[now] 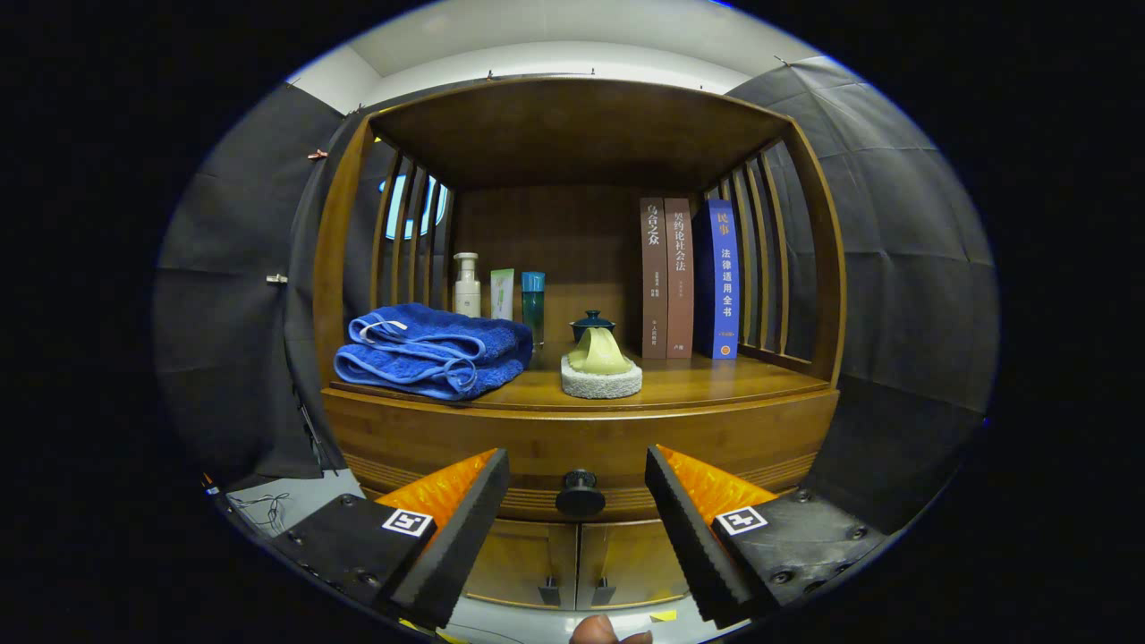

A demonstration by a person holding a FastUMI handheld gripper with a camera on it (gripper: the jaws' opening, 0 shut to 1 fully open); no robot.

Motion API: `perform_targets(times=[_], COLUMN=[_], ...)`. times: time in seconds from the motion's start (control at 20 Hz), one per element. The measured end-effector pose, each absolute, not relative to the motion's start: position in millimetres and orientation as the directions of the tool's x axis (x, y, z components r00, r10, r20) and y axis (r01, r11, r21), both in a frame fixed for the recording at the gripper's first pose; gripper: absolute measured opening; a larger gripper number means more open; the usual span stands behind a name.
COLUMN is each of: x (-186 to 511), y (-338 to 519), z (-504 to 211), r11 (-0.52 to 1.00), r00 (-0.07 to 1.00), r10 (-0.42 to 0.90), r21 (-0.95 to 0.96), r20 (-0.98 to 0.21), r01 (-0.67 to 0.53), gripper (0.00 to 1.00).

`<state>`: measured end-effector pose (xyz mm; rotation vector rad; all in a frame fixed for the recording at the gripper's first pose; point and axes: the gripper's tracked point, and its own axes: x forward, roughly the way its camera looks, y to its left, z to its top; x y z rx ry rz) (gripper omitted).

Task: Pull open the drawer, take out the items inside it, and place them on the countertop above the cabinet.

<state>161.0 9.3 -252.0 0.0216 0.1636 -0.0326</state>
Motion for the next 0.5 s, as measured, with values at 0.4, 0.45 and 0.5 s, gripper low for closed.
perform_targets(times=[0.4, 0.45, 0.5], x=[94.8, 86.3, 78.4], y=[11.2, 11.8, 12.9], z=[-188.5, -177.1, -165.9], r11=[0.999, 0.999, 0.999], r00=[0.989, 0.991, 0.992], r10=[-0.005, 0.0, 0.004], r21=[0.039, 0.038, 0.039], r20=[-0.148, -0.134, -0.126], r01=[0.011, 0.005, 0.001], gripper=[0.99, 0.99, 0.99])
